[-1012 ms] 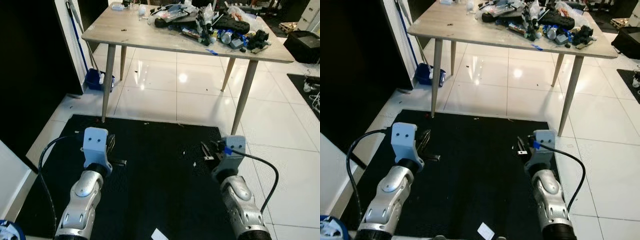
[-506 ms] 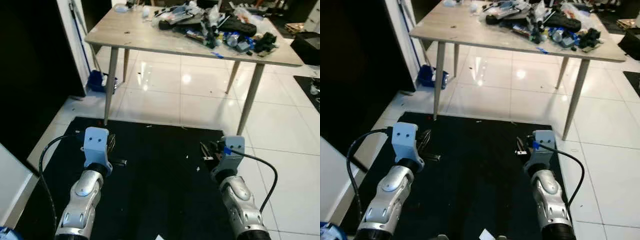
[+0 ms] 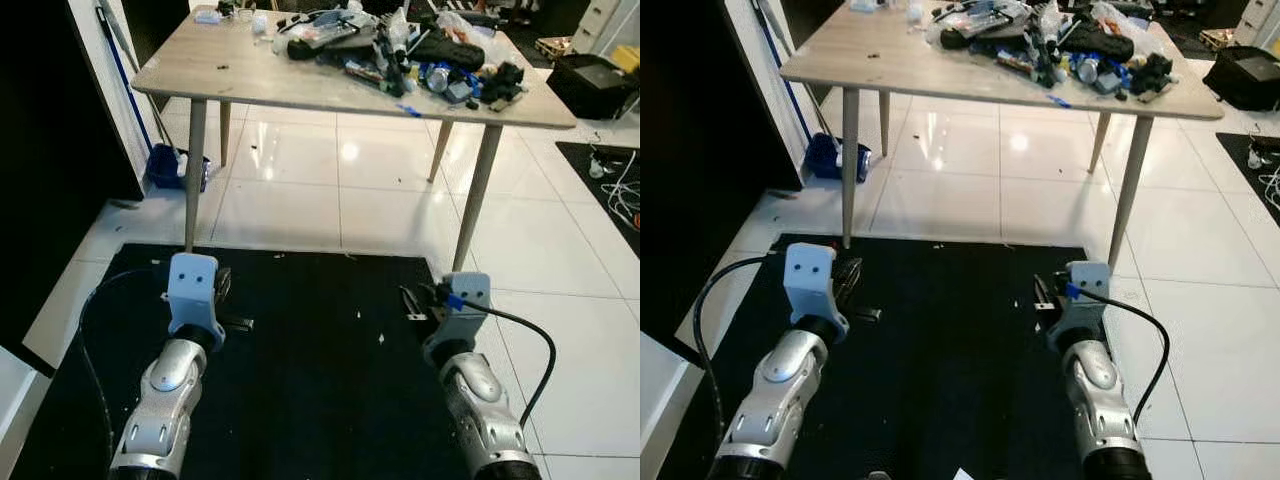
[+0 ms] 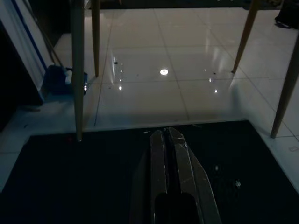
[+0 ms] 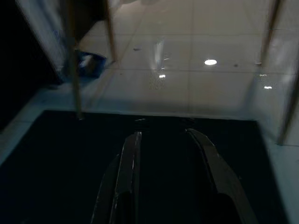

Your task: Picking trash to rubbish bin

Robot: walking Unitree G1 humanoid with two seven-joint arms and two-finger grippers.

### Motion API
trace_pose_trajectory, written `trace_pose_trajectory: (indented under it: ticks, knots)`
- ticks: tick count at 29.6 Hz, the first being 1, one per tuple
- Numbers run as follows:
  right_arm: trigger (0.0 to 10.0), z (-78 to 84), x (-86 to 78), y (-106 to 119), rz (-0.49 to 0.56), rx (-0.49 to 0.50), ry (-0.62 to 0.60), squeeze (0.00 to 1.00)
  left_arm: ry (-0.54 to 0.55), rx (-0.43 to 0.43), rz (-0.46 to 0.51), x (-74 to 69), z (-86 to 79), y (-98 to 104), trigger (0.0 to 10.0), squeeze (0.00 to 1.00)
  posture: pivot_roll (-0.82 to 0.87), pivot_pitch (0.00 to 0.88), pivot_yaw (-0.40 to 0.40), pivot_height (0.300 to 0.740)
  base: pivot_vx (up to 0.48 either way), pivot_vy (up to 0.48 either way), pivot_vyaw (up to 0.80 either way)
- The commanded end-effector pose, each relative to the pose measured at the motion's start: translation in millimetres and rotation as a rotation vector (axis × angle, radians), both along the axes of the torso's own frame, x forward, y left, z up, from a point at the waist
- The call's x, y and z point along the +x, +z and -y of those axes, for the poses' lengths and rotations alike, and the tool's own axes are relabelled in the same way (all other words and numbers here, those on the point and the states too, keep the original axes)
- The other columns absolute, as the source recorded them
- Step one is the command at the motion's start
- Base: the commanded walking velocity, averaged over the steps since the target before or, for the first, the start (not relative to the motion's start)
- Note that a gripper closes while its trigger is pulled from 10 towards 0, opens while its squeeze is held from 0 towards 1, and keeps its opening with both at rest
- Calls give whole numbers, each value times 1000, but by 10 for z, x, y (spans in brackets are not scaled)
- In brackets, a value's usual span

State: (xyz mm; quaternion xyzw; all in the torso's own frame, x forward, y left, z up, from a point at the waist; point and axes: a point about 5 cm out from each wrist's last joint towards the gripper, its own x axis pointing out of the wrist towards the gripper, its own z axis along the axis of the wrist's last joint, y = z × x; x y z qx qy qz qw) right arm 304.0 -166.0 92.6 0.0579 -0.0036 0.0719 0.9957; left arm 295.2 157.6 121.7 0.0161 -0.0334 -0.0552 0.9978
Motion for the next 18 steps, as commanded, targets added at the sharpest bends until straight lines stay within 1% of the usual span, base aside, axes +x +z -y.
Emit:
trace_pose_trajectory:
  ticks: [1, 16, 18]
  knots:
    - [10000, 61, -32, -51, -21, -6, -20, 0, -2, 7, -14, -12, -5, -37, 10000, 0, 11, 147, -24, 740, 296, 0, 0]
    - [10000, 52, -26, -45, -18, -7, -15, 0, -9, 9, -12, -19, 1, -38, 10000, 0, 12, 135, -25, 740, 297, 0, 0]
    - [10000, 48, -28, -45, -16, -8, -12, 0, -11, 9, -10, -18, 2, -35, 10000, 0, 10, 128, -24, 740, 300, 0, -488]
